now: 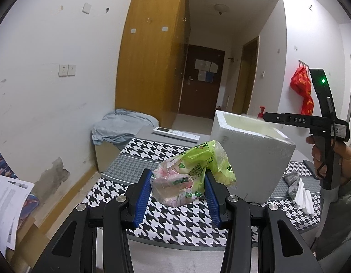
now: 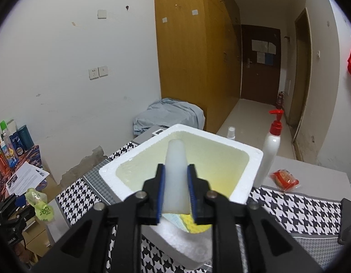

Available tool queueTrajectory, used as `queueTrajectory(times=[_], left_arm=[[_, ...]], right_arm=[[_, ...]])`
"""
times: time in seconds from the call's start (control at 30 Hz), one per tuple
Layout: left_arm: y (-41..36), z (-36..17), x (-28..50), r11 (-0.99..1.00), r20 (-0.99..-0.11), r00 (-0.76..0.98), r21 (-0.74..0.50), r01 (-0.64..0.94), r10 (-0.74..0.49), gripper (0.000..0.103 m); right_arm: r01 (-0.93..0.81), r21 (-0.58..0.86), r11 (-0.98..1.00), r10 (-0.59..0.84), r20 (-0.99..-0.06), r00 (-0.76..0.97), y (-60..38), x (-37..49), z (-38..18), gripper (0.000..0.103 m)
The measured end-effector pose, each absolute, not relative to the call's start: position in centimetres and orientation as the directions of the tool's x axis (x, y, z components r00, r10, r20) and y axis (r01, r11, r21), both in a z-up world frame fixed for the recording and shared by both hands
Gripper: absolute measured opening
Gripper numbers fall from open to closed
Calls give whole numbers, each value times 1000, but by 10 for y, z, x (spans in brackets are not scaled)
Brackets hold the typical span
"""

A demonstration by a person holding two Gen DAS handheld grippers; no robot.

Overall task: Organize soft objects
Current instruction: 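Lower the white foam stick into the foam box and open the right gripper, then move the snack bag over the foam box with the left gripper while the right gripper withdraws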

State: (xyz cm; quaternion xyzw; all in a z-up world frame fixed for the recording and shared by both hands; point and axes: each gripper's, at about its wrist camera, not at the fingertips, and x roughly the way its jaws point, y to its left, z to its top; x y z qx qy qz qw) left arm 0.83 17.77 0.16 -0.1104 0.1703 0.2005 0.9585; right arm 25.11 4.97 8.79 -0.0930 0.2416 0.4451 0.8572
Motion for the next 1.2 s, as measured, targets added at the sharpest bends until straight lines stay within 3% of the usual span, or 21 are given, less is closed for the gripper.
queueTrajectory(times=[0.03,0.07,0.13,1.2], left_arm=[[178,1,8,895,-371,862,-144,-421,346,46],[178,1,8,895,-371,862,-145,-422,347,46],[178,1,8,894,-371,861,-146,-423,347,46],[165,19,26,927,-344,894,-139,-350,286,46]], right_arm=[[-806,46,590,714,-496,494,51,251,88,46],[-803,37,595,709,-496,502,51,250,88,71],[-799,35,601,713,-476,515,48,248,89,86],[-787,62,614,720,-452,526,13,240,92,87]])
